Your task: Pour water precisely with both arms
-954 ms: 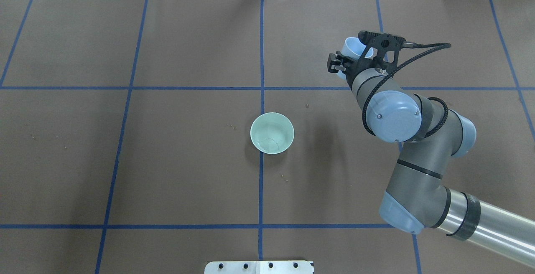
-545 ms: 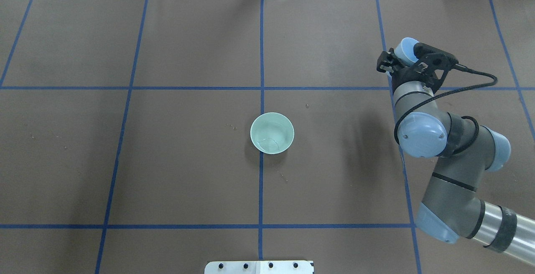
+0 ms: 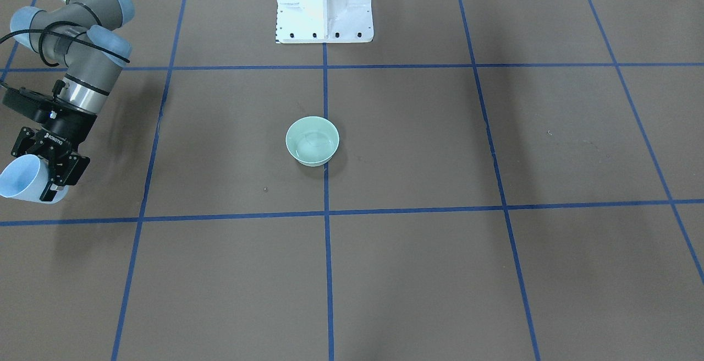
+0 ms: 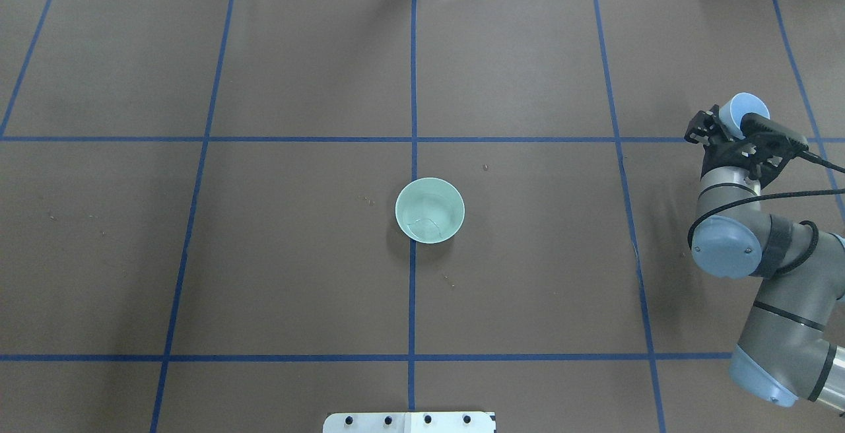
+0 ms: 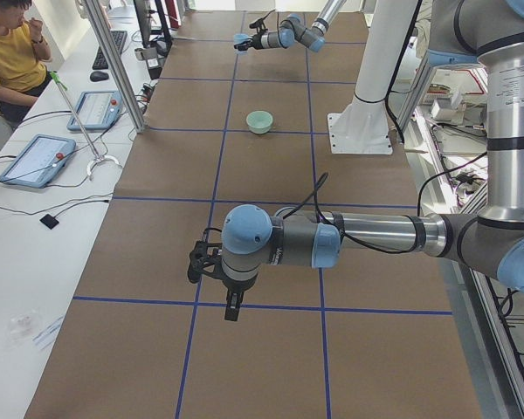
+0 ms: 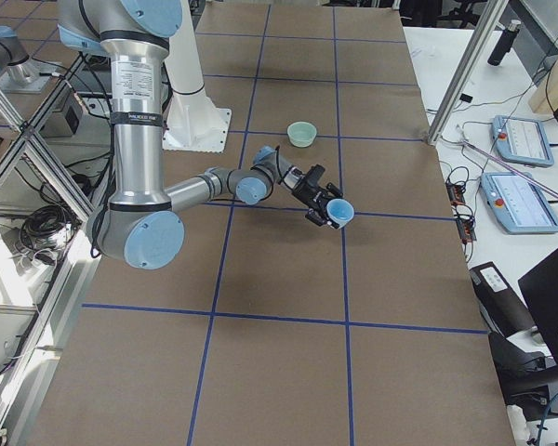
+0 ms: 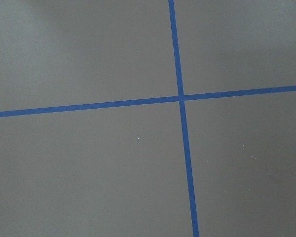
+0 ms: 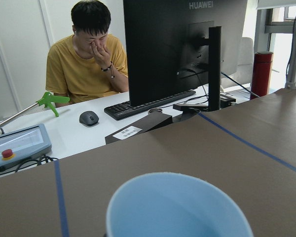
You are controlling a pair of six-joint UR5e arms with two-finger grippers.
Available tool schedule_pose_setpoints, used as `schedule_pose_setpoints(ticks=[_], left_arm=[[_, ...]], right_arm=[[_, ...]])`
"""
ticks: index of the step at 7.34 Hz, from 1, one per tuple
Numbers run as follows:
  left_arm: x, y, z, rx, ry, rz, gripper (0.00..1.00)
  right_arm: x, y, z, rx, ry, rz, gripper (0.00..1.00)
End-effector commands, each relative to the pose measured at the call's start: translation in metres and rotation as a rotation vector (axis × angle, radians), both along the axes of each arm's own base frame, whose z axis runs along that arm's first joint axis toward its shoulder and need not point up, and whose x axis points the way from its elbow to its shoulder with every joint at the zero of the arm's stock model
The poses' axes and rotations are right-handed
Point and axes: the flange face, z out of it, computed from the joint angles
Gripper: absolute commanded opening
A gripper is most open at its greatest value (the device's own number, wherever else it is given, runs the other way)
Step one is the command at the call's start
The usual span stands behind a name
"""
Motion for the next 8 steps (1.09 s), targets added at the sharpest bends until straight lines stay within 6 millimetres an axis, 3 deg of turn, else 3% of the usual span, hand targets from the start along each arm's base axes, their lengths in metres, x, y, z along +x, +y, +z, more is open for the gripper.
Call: schedule_pose_setpoints(ticks=[1,2,3,4,5,6,8], left_arm=[[0.0,-0.001,-0.001,0.002,0.0,0.0,1.0],[0.0,-0.001,-0.001,-0.006,0.001,-0.008,1.0],[0.0,-0.002,-0.002,-0.003,0.0,-0.008,1.0],[0.0,-0.002,-0.004,-0.001,0.001,-0.009,1.0],[0.0,-0.004,-0.005,0.0,0.0,-0.011,1.0],[-0.001,-0.004,-0.007,0.003,-0.001,-0.011,1.0],[0.0,-0.006,-0.01,0.005,-0.001,-0.014,1.0]], right_arm=[[0.004,0.001,0.068,-0.051,0.123,0.013,0.0],[0.006,0.002,0.089,-0.067,0.163,0.016,0.0],[0.006,0.002,0.097,-0.075,0.174,0.014,0.04],[0.006,0.002,0.097,-0.076,0.174,0.013,0.45],[0.006,0.002,0.098,-0.078,0.176,0.012,0.66],[0.004,0.003,0.097,-0.079,0.174,0.01,1.0],[0.004,0.003,0.097,-0.081,0.178,0.006,1.0]])
